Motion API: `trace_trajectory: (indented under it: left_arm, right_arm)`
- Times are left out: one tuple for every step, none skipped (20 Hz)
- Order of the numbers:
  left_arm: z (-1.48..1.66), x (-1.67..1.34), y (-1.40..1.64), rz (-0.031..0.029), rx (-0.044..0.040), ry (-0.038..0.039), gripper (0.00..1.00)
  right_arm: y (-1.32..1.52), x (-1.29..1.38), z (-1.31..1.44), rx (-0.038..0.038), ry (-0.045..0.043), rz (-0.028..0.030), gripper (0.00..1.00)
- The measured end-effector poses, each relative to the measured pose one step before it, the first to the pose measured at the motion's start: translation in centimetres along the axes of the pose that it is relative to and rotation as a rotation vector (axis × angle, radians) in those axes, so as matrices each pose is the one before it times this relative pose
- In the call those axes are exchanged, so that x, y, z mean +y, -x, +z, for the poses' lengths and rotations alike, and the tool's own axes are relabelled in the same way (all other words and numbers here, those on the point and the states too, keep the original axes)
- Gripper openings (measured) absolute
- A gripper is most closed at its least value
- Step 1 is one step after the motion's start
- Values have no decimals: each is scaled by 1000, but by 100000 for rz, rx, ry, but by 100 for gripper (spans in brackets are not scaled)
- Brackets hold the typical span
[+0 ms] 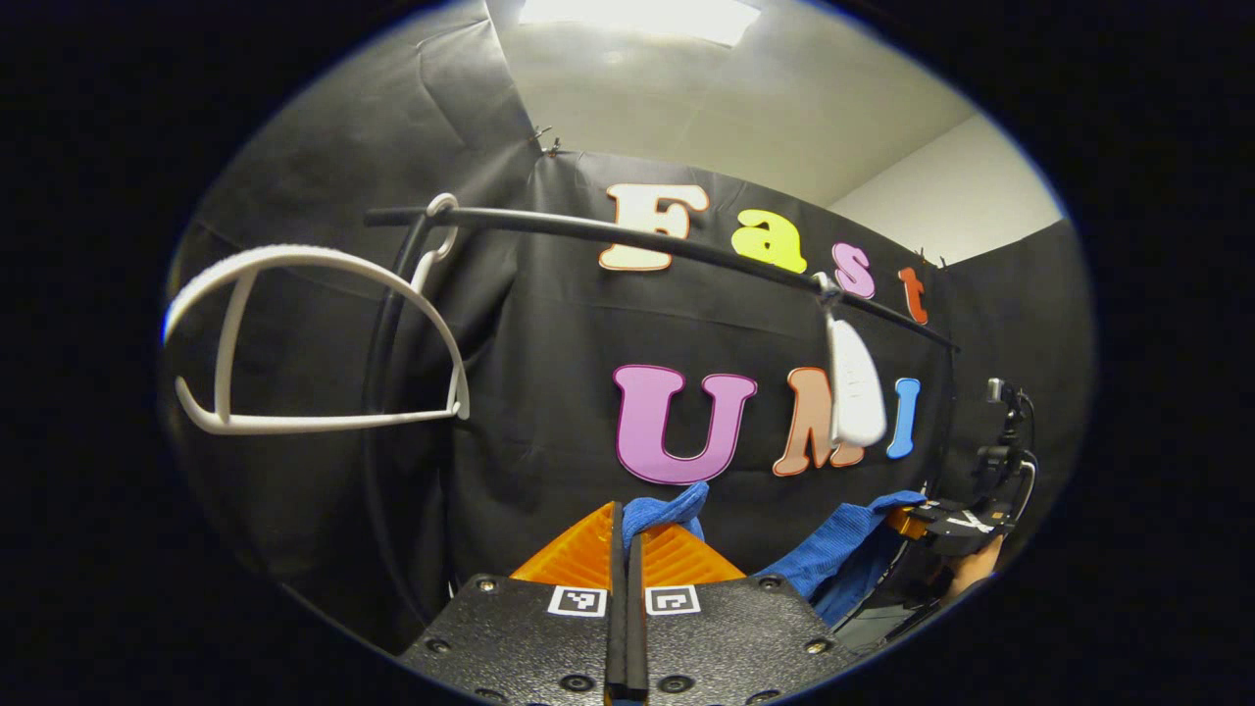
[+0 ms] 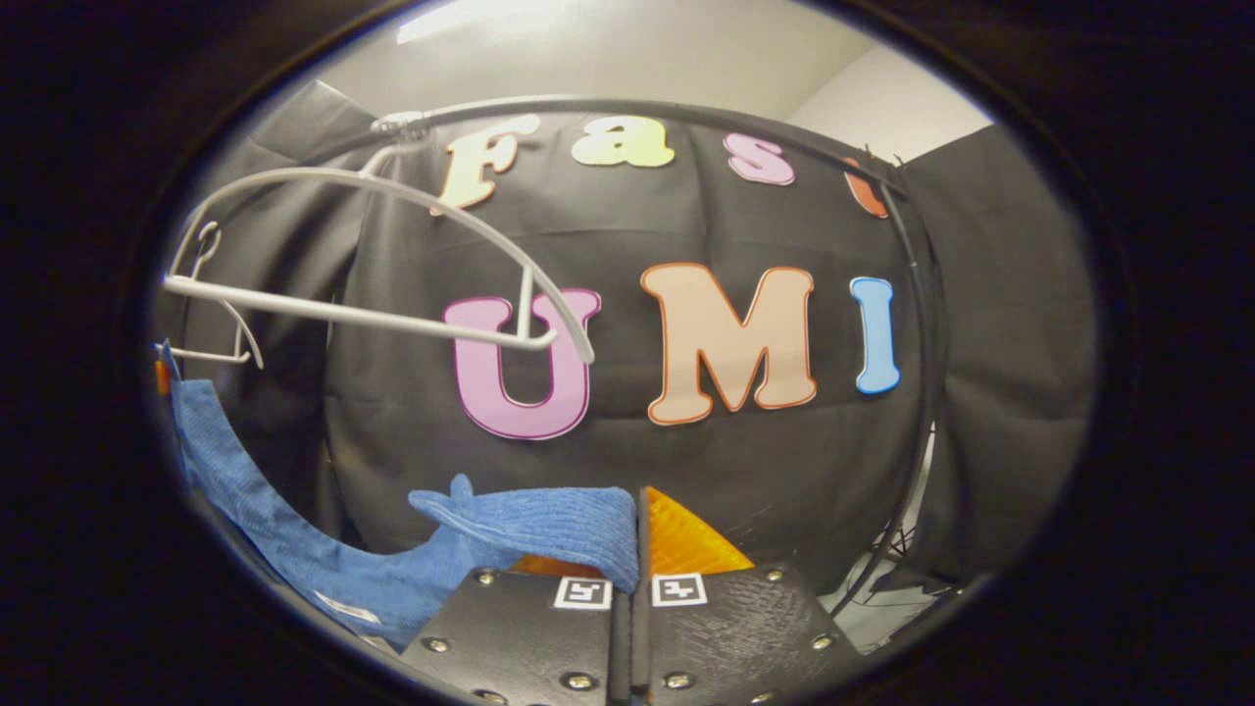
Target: Grasp the clothes on the hanger with both hands and then place them into the laundry hamper below.
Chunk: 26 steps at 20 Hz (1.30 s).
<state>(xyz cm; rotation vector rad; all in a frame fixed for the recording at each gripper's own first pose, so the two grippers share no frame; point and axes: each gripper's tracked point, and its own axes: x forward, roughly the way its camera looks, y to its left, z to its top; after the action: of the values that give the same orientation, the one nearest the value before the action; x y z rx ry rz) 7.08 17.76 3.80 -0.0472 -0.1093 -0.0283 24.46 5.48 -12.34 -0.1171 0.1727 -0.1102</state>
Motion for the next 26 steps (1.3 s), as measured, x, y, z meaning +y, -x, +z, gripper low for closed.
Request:
trace_trajectory:
  left_arm:
    - [347, -612, 431, -550, -128, -220, 0]
    - [392, -882, 292, -1441, -406, 416, 0]
    - [327, -870, 329, -1568, -332, 613, 0]
    - [355, -825, 359, -1220, -619, 141, 0]
    - [361, -910, 388, -1157, -636, -231, 0]
    - [340, -954, 310, -1421, -658, -127, 0]
    - [265, -962, 267, -1573, -615, -40, 0]
    - [187, -949, -4, -1563, -315, 62, 0]
    - [159, -871, 135, -1181, -191, -149, 0]
    - [208, -744, 71, -727, -57, -419, 0]
    - [326, -855, -23, -885, -585, -560, 0]
    - [334, -872, -132, -556, -668, -545, 0]
    - [306, -802, -254, -381, -856, 0, 0]
    - [178, -979, -340, -832, -568, 270, 0]
    - [180, -851, -293, -688, -415, 821, 0]
    - [230, -629, -338, -187, -584, 1407, 0]
    - [261, -486, -455, 98, -838, 968, 0]
    - [108, -197, -386, 954, -687, 435, 0]
    - [-28, -125, -358, 711, -353, 209, 0]
    - [-26, -384, -335, -32, -1083, 575, 0]
    - [-158, -308, -296, -73, -606, 382, 0]
    - [-348, -309, -278, -319, -842, 389, 0]
    - [-320, -212, -231, -224, -769, 335, 0]
    - [-627, -14, -293, -21, -75, -68, 0]
    - [-676, -25, -317, -246, 271, 259, 0]
    - [-873, 28, -300, 124, 938, 70, 0]
  right_arm:
    - [1311, -26, 967, -1460, -740, -662, 1]
    - [1201, 154, 745, -802, -453, -185, 1]
    - [1147, 293, 714, -341, -216, 231, 1]
    - [1037, 277, 672, -446, -175, 413, 3]
    - [1130, 233, 819, -834, -118, 481, 1]
    - [1115, 218, 768, -956, 23, 720, 1]
    - [881, 140, 662, -603, -256, 567, 0]
    - [920, 113, 626, -584, -799, 604, 4]
    - [737, 110, 786, -726, -1269, 506, 3]
    - [658, 100, 644, -958, -1383, 562, 1]
    - [623, 151, 820, -904, -1236, 630, 1]
    - [581, 236, 880, -803, -1049, 780, 1]
    - [470, 226, 709, -555, -1090, 1044, 1]
    - [381, 238, 569, -664, -1153, 1339, 3]
    - [336, 76, 611, -552, -1231, 877, 3]
    - [256, -44, 448, -694, -1329, 771, 4]
    - [238, -119, 505, -975, -1345, 215, 4]
    - [184, -358, 397, -1112, -859, -213, 4]
    - [36, -326, 295, -766, -518, -408, 4]
    - [-72, -370, -25, -332, -393, -263, 4]
    - [-212, -220, -40, -64, -218, 2, 4]
    - [-203, -43, -277, -18, 39, -48, 1]
    - [-327, -118, -382, 311, 449, -69, 1]
    - [-360, -303, -703, 460, 235, -324, 1]
    - [-409, 78, -794, 656, -468, 342, 1]
    - [-367, 348, -984, 1109, -875, 839, 1]
